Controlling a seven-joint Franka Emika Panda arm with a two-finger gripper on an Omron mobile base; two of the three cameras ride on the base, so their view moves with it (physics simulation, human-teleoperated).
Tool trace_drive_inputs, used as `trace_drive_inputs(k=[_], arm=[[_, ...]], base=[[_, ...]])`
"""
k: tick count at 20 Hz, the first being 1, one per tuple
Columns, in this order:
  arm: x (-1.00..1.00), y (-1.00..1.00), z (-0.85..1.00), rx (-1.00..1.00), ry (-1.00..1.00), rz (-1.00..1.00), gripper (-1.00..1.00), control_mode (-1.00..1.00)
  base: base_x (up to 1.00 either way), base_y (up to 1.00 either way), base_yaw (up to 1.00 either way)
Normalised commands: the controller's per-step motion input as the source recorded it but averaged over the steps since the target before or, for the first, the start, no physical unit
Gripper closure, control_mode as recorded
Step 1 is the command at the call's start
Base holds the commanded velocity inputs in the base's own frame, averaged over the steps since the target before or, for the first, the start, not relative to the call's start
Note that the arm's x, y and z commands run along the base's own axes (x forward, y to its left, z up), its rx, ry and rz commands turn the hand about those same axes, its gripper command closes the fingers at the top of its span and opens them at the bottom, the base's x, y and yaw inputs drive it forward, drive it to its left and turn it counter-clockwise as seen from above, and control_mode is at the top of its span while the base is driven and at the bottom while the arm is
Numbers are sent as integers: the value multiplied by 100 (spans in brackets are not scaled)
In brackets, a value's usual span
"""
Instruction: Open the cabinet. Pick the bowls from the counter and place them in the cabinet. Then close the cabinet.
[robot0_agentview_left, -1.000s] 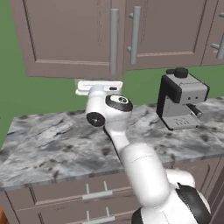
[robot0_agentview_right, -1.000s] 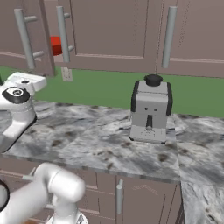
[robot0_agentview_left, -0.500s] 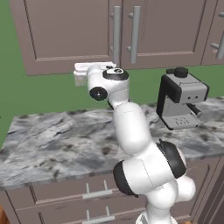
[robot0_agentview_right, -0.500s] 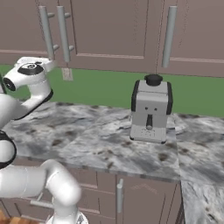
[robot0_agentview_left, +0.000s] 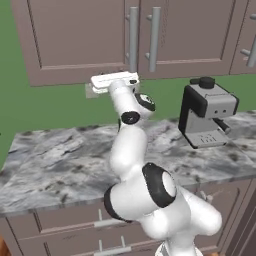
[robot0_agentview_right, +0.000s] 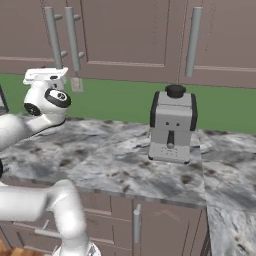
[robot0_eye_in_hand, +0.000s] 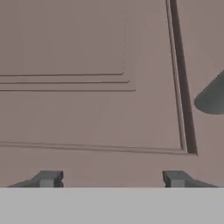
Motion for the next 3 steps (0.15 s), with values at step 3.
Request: trace_drive_inputs(k=[3], arm=[[100,37,-4,0,-1,-2,-100,-100]], base=[[0,0,0]])
